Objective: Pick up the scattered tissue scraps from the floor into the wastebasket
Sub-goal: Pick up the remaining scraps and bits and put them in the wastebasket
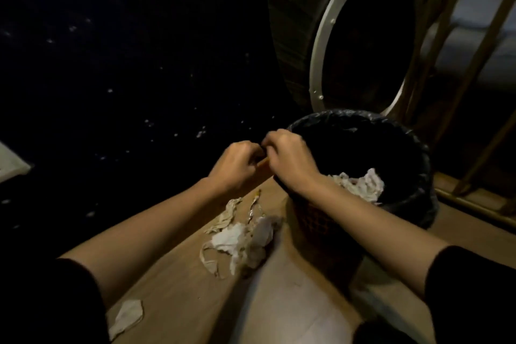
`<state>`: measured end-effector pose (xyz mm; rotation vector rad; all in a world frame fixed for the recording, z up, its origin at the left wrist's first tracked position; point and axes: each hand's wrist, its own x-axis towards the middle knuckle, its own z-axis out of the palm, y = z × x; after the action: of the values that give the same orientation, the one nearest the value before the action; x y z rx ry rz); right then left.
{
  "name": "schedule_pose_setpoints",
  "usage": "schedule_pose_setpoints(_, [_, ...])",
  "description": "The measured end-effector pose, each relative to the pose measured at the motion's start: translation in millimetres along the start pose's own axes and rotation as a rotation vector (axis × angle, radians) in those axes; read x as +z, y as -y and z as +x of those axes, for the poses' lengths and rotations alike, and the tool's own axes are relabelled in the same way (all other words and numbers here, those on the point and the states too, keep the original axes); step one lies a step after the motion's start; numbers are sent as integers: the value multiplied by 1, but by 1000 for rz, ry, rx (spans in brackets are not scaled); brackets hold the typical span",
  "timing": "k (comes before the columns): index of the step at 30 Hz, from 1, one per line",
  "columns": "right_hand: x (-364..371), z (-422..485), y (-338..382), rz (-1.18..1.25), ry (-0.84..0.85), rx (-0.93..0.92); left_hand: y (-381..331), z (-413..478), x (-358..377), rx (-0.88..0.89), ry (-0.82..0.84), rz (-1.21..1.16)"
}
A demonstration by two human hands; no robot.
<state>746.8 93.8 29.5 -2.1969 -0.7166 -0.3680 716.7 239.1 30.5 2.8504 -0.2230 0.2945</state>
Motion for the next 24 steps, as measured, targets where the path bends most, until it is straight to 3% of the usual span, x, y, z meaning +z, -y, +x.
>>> schedule_pose_setpoints(3, [82,-16,25,33,64,-140,75,-29,35,-74,172,-30])
schedule_pose_setpoints(5, [137,-34,13,14,166,-109,116,-49,76,-127,334,59])
schedule_pose_setpoints(10, [230,-87,-77,-149,554,394,181,-84,178,-392,715,54])
schedule_pose_setpoints(13, [258,-108,-108,-185,694,549,199,-77,208,-357,788,3])
schedule_pose_setpoints(15, [269,-123,-106,-172,670,536,201,-72,215,-261,744,34])
schedule_pose_setpoints(18, [281,-159,-85,-195,453,392,192,-86,222,-183,451,-84])
schedule_pose_setpoints(21, [288,-195,-61,-200,301,244,188,-117,223,-210,233,-232])
schedule_pose_setpoints(24, [294,-200,-61,-206,264,138,208,-141,211,-249,161,-272])
